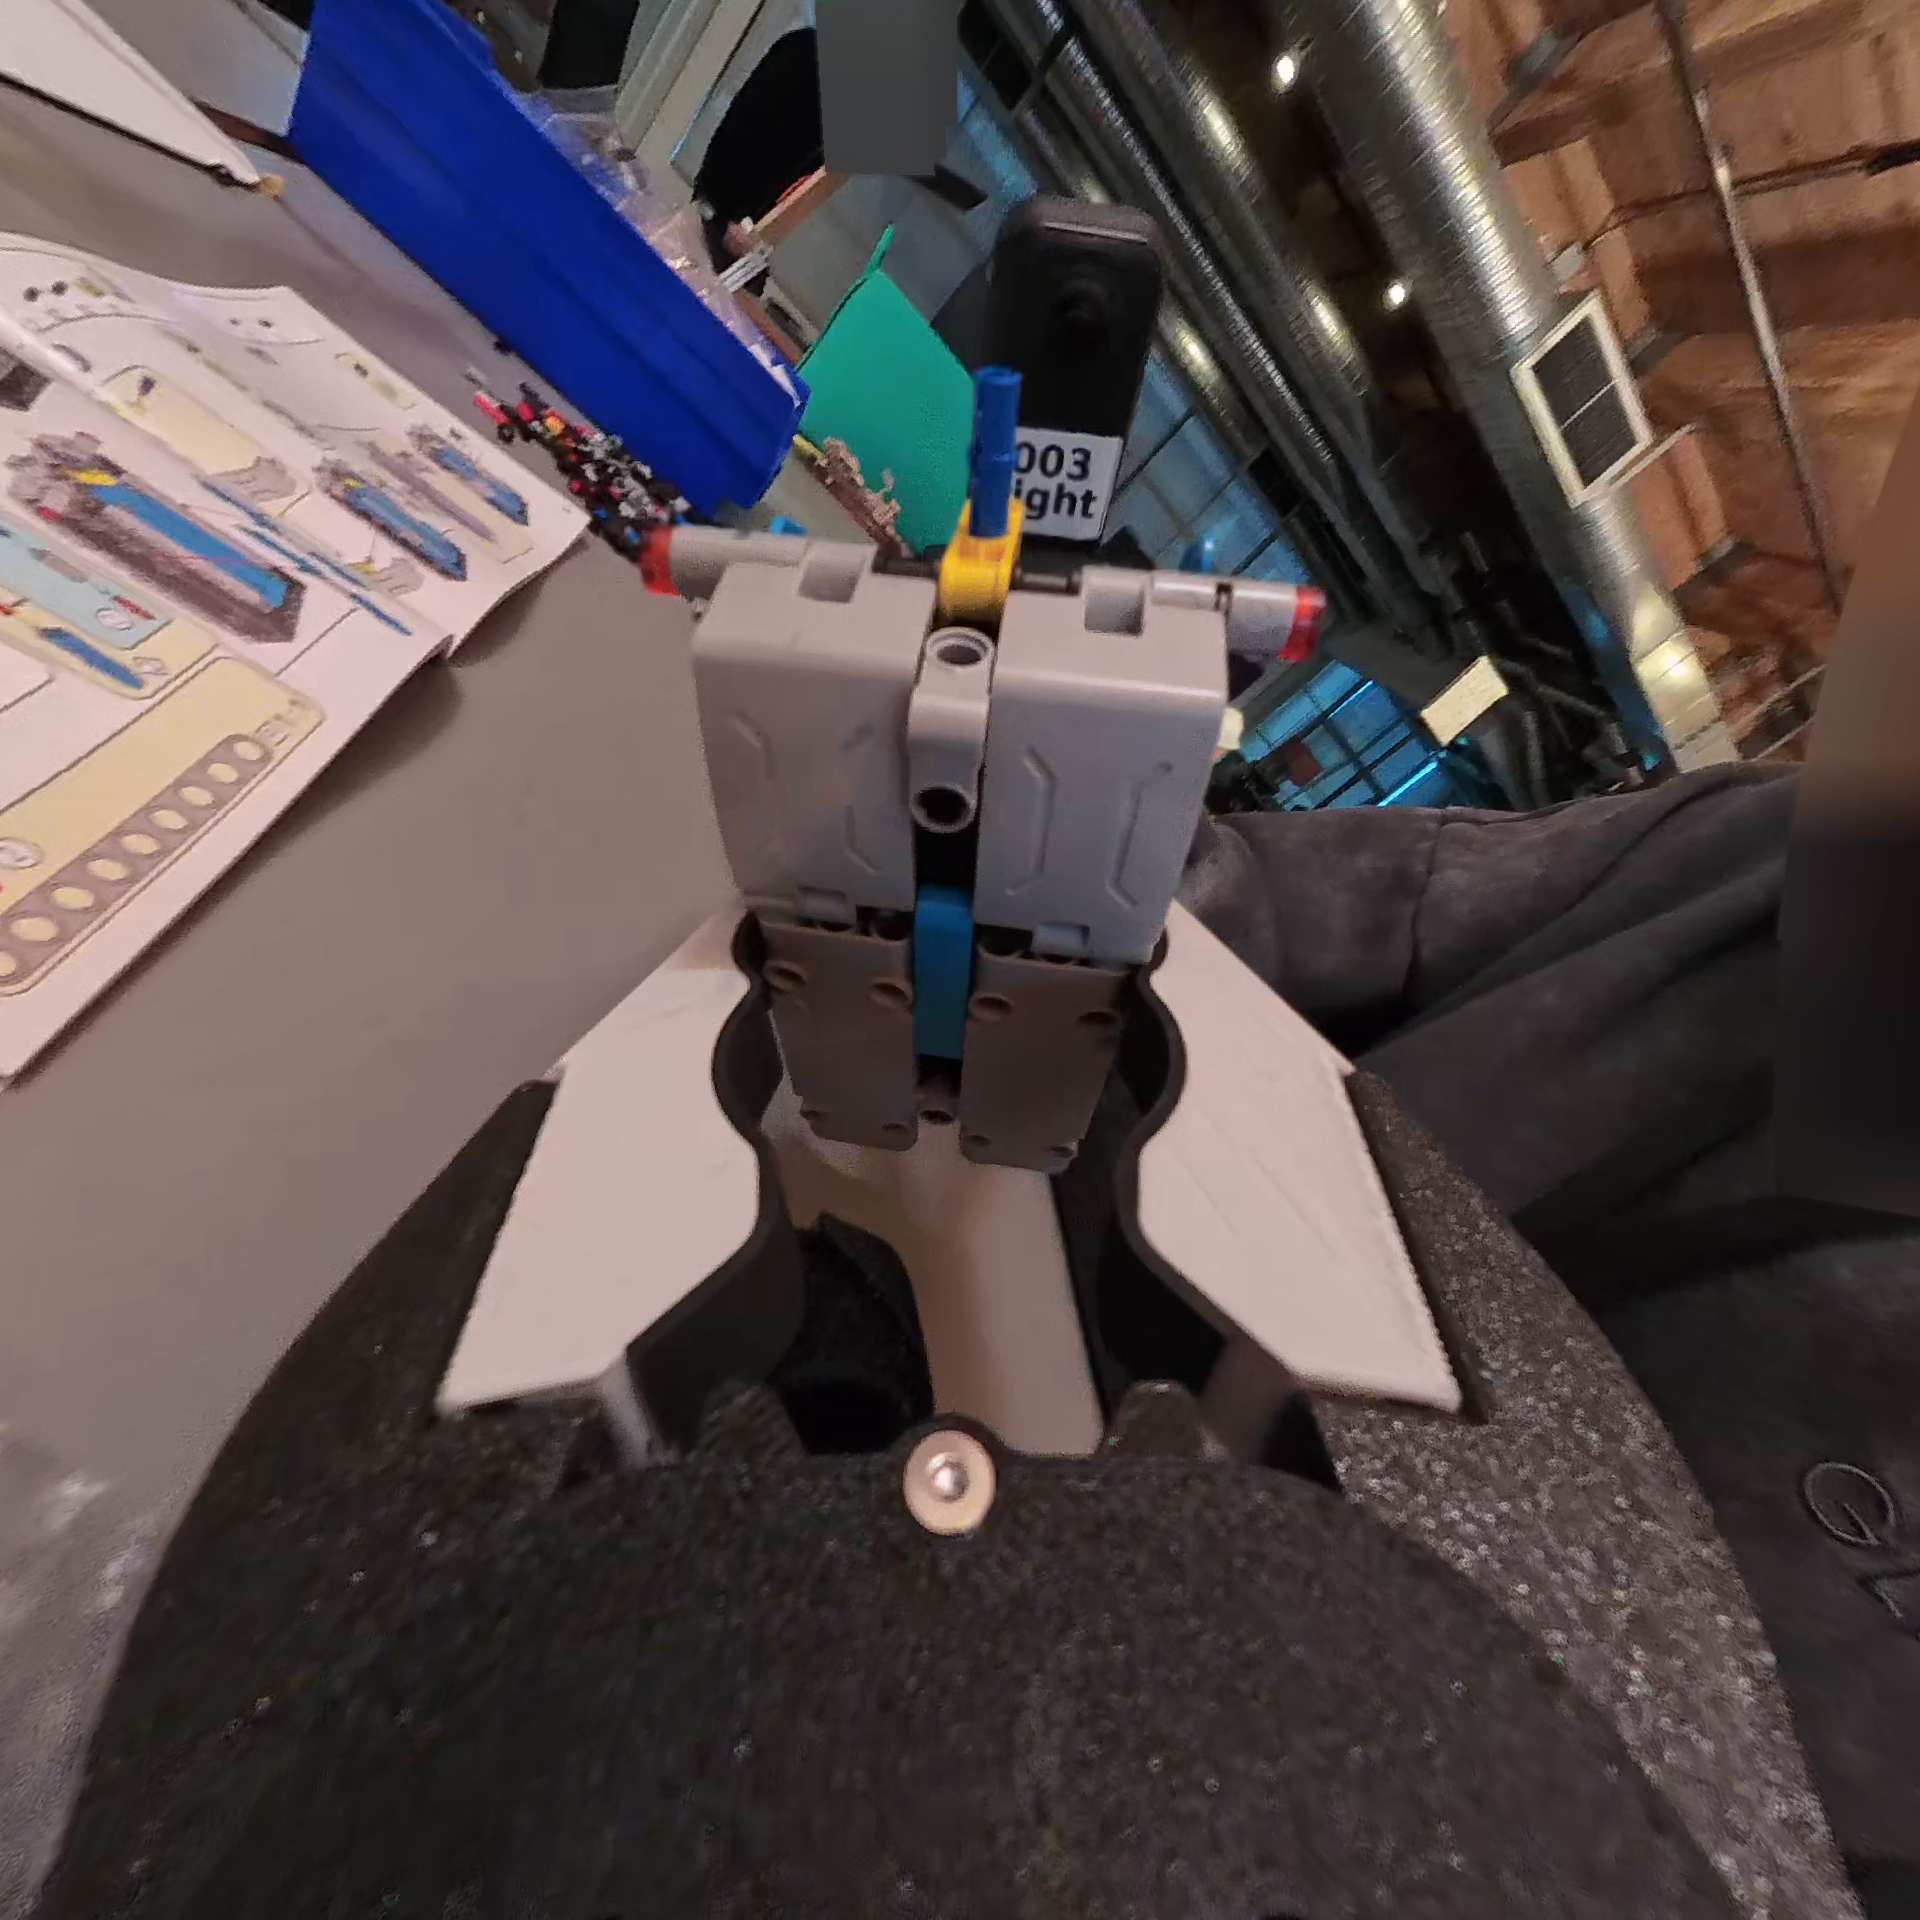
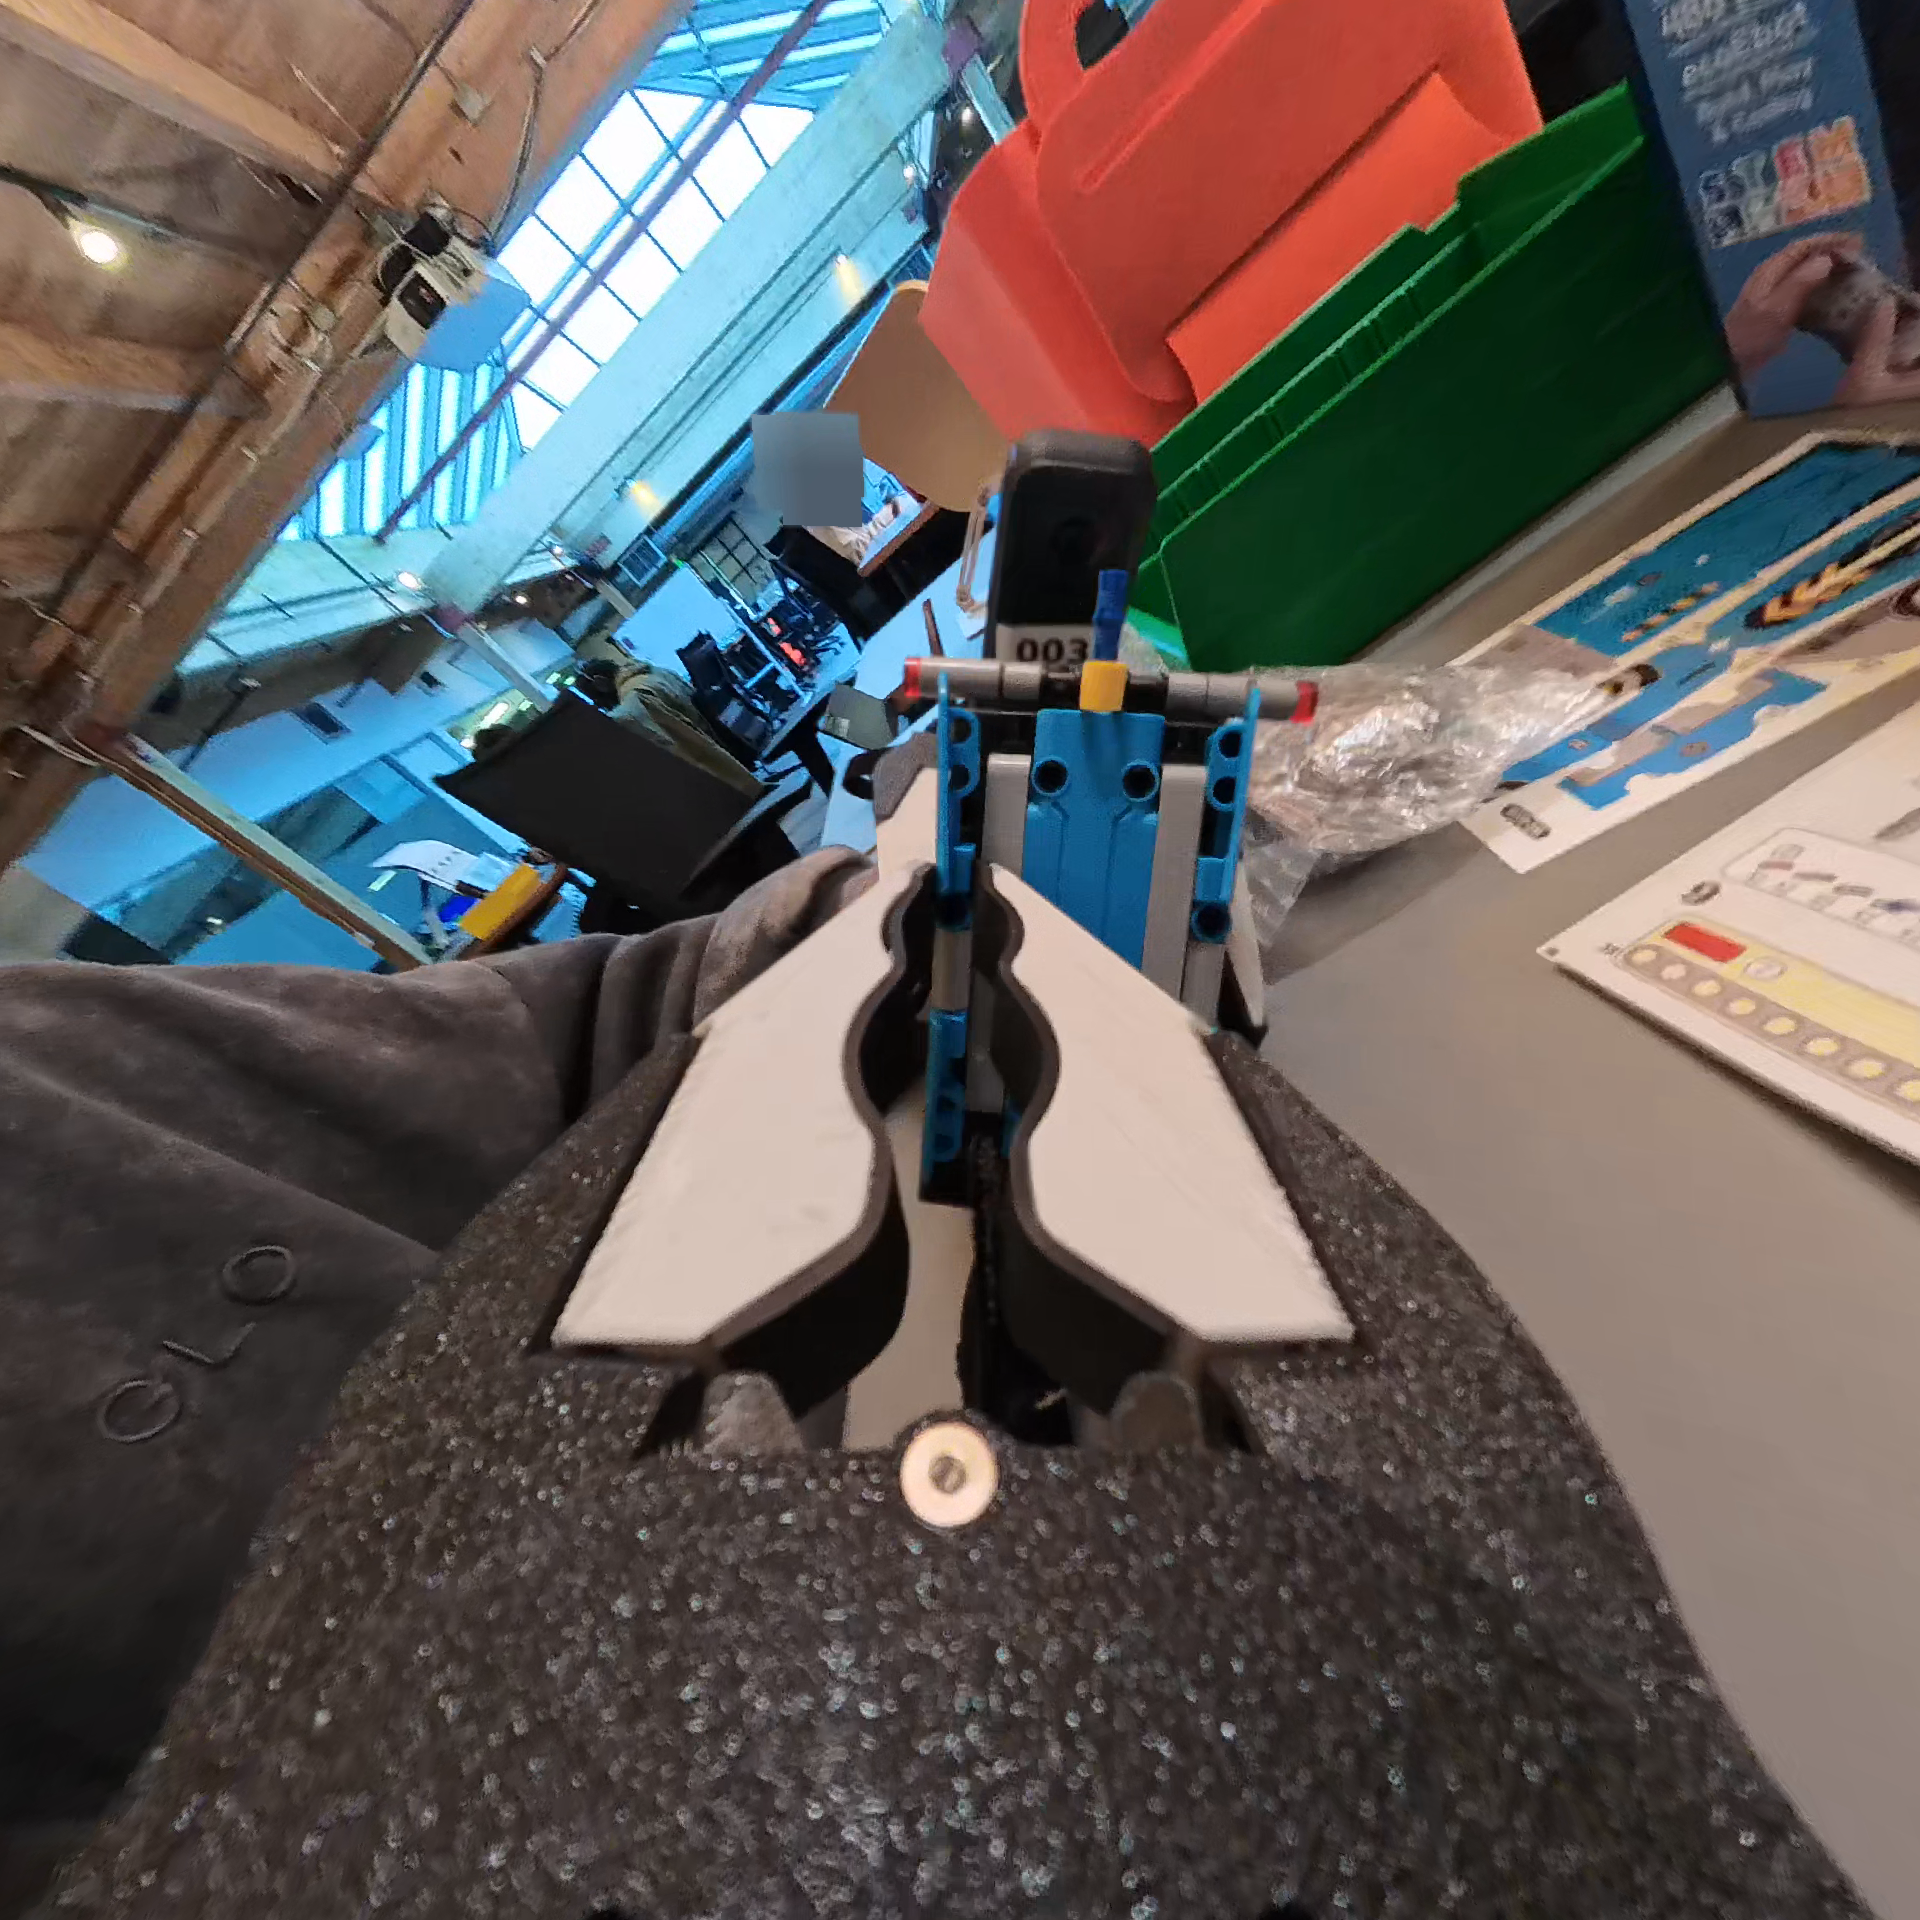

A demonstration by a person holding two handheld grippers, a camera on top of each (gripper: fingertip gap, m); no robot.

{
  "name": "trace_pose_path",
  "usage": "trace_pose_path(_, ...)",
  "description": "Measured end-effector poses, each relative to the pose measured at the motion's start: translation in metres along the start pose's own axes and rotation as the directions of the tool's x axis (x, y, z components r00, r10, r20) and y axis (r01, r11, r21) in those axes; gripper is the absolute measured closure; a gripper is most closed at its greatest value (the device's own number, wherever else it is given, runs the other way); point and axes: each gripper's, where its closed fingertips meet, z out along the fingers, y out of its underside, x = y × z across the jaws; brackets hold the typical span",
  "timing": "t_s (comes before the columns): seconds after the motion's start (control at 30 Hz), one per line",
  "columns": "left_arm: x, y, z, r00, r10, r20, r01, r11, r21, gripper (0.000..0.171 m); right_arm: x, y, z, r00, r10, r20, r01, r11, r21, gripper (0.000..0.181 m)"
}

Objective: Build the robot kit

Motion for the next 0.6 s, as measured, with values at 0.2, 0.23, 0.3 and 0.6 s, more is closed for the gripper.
trace_pose_path(0.2,-0.001,-0.001,0.003,1.0,0.02,0.015,-0.02,1.0,0.013,0.107,0.001,0.0,-0.002,0.975,-0.185,-0.124,0.175,0.98,-0.092,0.175)
trace_pose_path(0.23,-0.001,-0.001,0.003,1.0,0.022,0.011,-0.022,1.0,0.011,0.107,0.0,0.0,-0.001,0.967,-0.217,-0.133,0.203,0.973,-0.112,0.174)
trace_pose_path(0.3,-0.001,-0.001,0.003,1.0,0.025,0.017,-0.026,0.999,0.019,0.108,0.0,0.0,0.0,0.957,-0.247,-0.151,0.232,0.966,-0.114,0.174)
trace_pose_path(0.6,-0.001,-0.01,0.005,0.999,0.027,0.028,-0.03,0.996,0.085,0.106,0.0,-0.01,-0.003,0.998,-0.01,-0.064,0.009,1.0,-0.016,0.174)
